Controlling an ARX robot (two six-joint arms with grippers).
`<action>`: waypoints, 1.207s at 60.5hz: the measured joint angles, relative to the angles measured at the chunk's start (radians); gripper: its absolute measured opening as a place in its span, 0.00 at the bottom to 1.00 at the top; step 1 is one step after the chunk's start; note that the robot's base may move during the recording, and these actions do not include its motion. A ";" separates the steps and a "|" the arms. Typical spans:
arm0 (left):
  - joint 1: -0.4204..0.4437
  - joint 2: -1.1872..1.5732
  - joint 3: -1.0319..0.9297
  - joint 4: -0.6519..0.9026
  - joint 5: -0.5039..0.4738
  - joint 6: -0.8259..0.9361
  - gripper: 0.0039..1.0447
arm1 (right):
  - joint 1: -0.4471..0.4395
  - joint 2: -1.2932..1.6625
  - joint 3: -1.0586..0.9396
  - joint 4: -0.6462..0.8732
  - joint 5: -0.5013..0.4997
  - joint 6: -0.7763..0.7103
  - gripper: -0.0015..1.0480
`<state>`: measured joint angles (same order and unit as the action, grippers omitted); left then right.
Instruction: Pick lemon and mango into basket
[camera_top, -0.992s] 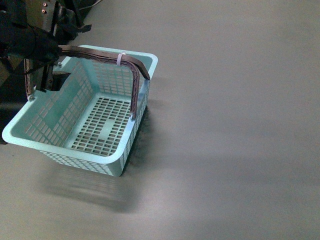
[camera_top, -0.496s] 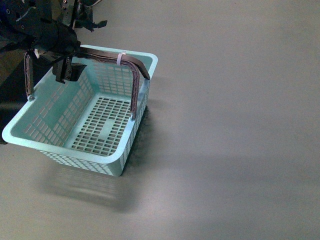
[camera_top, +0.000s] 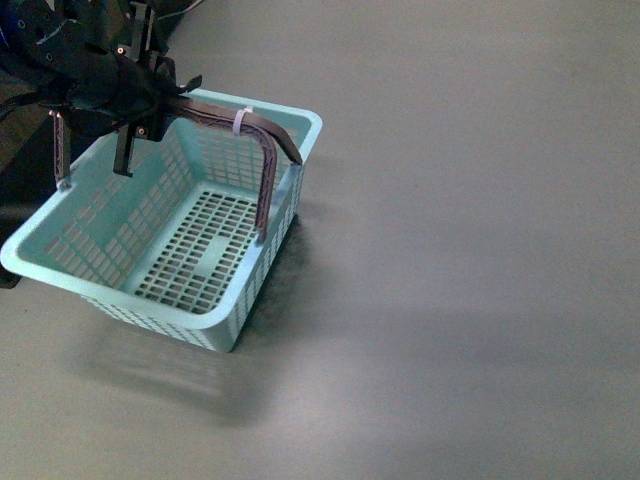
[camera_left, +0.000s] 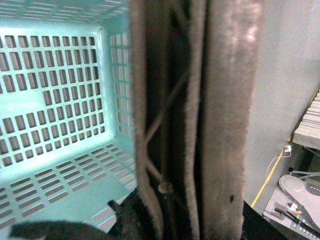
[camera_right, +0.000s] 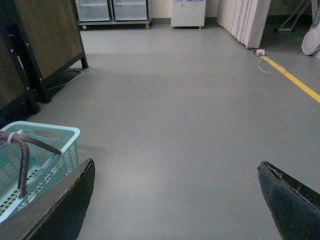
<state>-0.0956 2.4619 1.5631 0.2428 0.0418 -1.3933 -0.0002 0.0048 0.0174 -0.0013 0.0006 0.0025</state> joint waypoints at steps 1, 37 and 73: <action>0.000 -0.003 -0.003 0.006 0.001 0.005 0.15 | 0.000 0.000 0.000 0.000 0.000 0.000 0.92; -0.005 -0.761 -0.663 0.097 -0.101 -0.062 0.15 | 0.000 0.000 0.000 0.000 0.000 0.000 0.92; -0.037 -1.502 -0.805 -0.225 -0.208 -0.146 0.15 | 0.000 0.000 0.000 0.000 0.000 0.000 0.92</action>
<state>-0.1329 0.9600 0.7582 0.0174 -0.1665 -1.5394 -0.0002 0.0044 0.0174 -0.0013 0.0006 0.0025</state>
